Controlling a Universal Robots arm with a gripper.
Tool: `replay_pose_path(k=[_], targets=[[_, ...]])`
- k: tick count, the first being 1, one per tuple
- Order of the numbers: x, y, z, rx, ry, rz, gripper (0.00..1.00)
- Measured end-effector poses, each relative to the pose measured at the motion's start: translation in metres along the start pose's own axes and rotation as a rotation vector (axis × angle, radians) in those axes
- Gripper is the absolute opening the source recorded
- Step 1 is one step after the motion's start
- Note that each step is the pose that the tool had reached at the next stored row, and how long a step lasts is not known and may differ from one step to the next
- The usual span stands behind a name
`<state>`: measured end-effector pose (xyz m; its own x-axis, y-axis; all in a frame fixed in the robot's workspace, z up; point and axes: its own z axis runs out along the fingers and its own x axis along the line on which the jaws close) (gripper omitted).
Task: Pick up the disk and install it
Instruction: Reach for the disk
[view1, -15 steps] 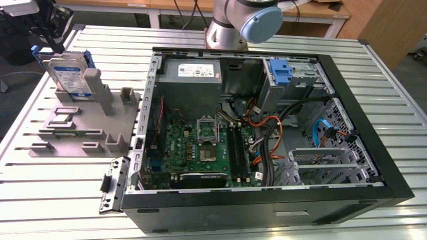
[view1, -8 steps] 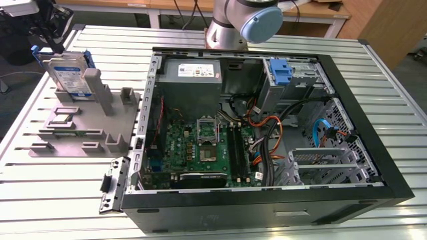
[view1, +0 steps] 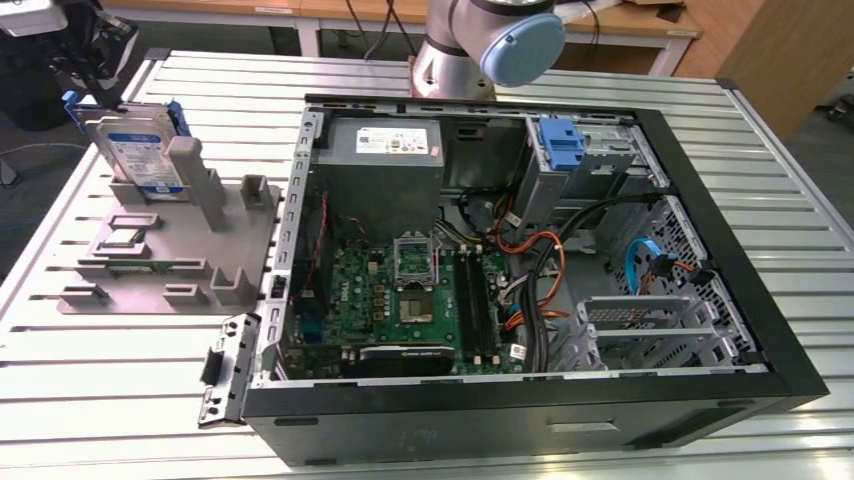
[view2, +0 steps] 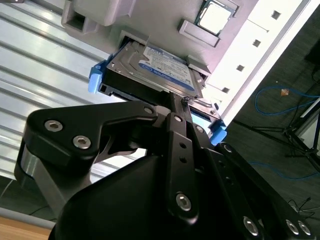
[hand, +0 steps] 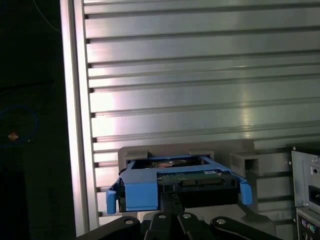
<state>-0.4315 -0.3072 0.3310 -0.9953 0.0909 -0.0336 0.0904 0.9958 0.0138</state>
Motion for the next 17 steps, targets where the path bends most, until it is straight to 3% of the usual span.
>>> replay_pose_path(k=[11, 13, 17], targets=[[0.0006, 0.0, -0.0007, 0.0018, -0.0003, 0.0, 0.1], [0.0006, 0.0001, -0.0008, 0.0095, -0.0009, 0.0, 0.1], [0.0006, 0.0, -0.0008, 0.0414, -0.0038, -0.001, 0.1]])
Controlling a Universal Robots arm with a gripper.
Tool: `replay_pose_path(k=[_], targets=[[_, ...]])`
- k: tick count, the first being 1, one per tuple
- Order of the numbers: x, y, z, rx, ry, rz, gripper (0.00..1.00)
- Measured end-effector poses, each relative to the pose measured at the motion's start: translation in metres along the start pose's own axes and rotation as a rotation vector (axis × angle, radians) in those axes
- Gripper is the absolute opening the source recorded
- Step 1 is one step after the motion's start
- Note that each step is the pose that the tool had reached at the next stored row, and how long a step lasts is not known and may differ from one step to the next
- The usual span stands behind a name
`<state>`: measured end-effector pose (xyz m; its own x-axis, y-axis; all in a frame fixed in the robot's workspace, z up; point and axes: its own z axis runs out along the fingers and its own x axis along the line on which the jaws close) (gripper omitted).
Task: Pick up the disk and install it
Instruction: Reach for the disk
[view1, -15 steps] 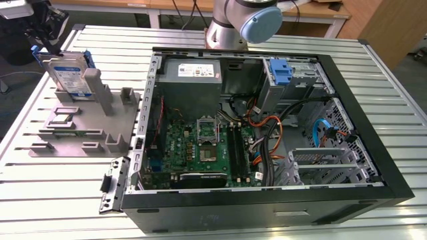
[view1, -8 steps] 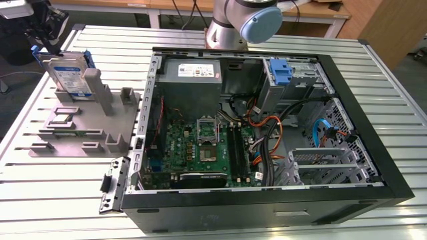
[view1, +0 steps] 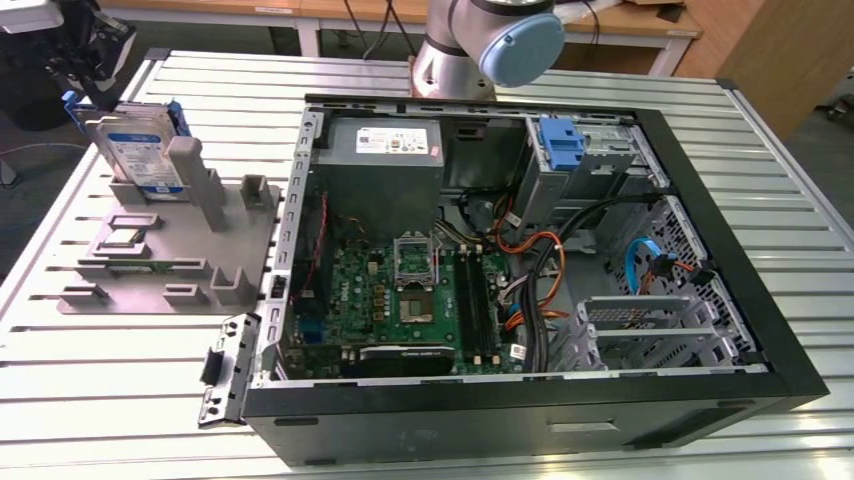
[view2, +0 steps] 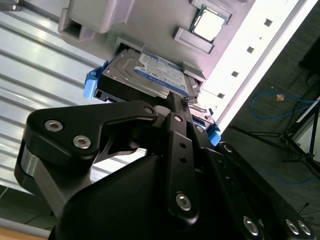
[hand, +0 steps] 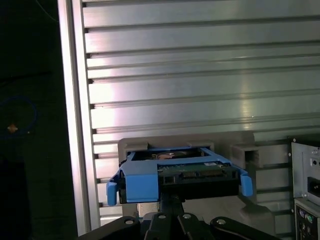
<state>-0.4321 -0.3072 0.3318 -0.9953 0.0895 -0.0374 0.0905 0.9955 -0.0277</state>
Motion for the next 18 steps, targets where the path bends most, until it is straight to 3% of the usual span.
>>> replay_pose_path(k=[4, 7, 10, 15, 16, 18], targets=[[-0.0001, 0.0, -0.0013, 0.0003, 0.0003, 0.0, 0.1], [-0.0007, -0.0002, -0.0089, 0.0002, 0.0002, 0.0, 0.1], [-0.0019, -0.0003, -0.0089, -0.0006, 0.0002, 0.0, 0.1], [-0.0135, 0.0009, -0.008, -0.0015, 0.0016, -0.001, 0.1], [-0.0138, 0.0009, -0.008, -0.0035, 0.0018, -0.003, 0.1], [-0.014, 0.0009, -0.008, -0.0179, 0.0029, -0.011, 0.1]])
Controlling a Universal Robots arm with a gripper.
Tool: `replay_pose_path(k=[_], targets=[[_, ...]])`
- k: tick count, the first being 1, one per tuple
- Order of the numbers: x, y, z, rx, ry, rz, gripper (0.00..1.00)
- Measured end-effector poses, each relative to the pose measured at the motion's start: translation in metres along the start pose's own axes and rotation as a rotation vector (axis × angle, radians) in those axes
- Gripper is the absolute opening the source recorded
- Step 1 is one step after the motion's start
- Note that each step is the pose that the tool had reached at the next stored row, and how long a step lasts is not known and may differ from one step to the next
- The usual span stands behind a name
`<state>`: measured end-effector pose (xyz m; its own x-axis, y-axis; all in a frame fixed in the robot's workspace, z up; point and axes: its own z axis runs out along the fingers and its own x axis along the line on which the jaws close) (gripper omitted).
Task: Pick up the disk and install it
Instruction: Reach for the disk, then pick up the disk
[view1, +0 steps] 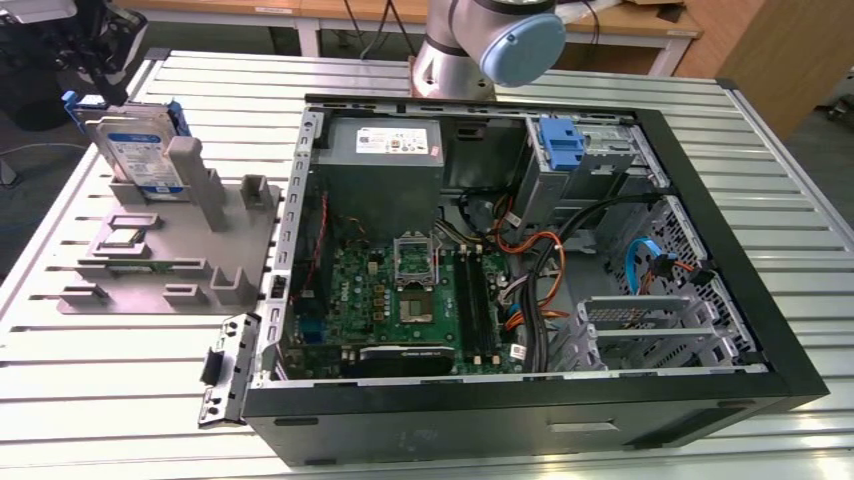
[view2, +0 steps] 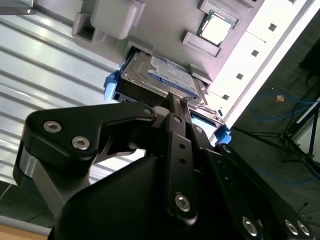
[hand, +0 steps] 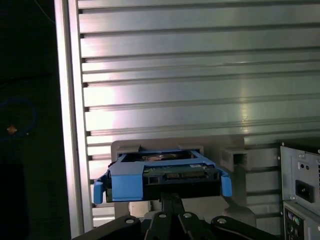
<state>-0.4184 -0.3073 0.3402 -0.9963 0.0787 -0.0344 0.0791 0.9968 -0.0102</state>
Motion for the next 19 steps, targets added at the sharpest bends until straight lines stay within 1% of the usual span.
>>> replay_pose_path(k=[1, 2, 16, 19], targets=[[-0.0001, 0.0, 0.0, -0.0089, 0.0007, -0.003, 0.1], [-0.0001, 0.0, -0.0001, -0.0132, 0.0011, -0.005, 0.1], [-0.0001, 0.0, 0.0, -0.0135, 0.001, -0.006, 0.1], [-0.0001, 0.0, 0.0, -0.014, 0.001, -0.022, 0.1]])
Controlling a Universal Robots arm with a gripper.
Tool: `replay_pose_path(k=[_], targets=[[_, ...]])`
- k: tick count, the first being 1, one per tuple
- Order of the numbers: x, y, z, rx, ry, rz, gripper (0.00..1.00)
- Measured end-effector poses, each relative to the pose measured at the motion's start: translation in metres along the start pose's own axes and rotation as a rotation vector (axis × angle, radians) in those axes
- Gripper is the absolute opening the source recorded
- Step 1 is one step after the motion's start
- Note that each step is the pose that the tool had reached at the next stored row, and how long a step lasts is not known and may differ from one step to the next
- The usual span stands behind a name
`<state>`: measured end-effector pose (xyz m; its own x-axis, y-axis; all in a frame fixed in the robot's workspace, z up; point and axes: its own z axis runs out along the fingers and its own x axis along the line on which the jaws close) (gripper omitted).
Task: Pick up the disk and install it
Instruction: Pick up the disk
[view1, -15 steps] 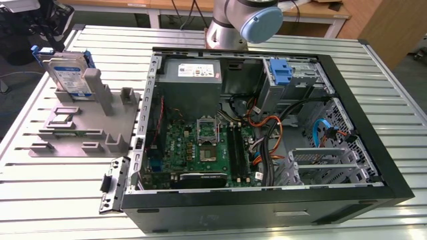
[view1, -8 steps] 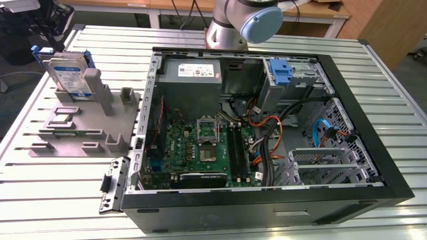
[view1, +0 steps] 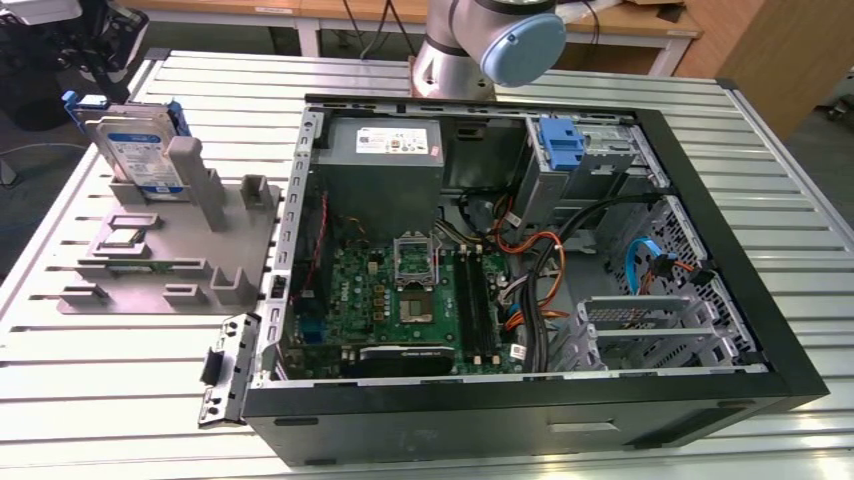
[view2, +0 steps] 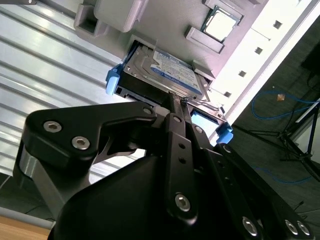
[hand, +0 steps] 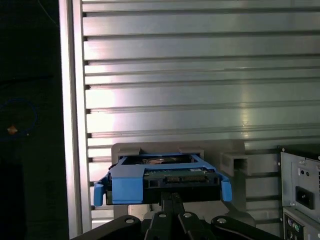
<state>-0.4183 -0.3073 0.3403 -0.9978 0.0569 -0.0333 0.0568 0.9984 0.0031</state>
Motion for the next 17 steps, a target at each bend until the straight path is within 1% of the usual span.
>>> replay_pose_path(k=[3, 17], targets=[[0.0, 0.0, 0.0, -0.0014, 0.0001, -0.039, 0.1], [0.0, 0.0, 0.0003, -0.0098, 0.0008, -0.292, 0.1]])
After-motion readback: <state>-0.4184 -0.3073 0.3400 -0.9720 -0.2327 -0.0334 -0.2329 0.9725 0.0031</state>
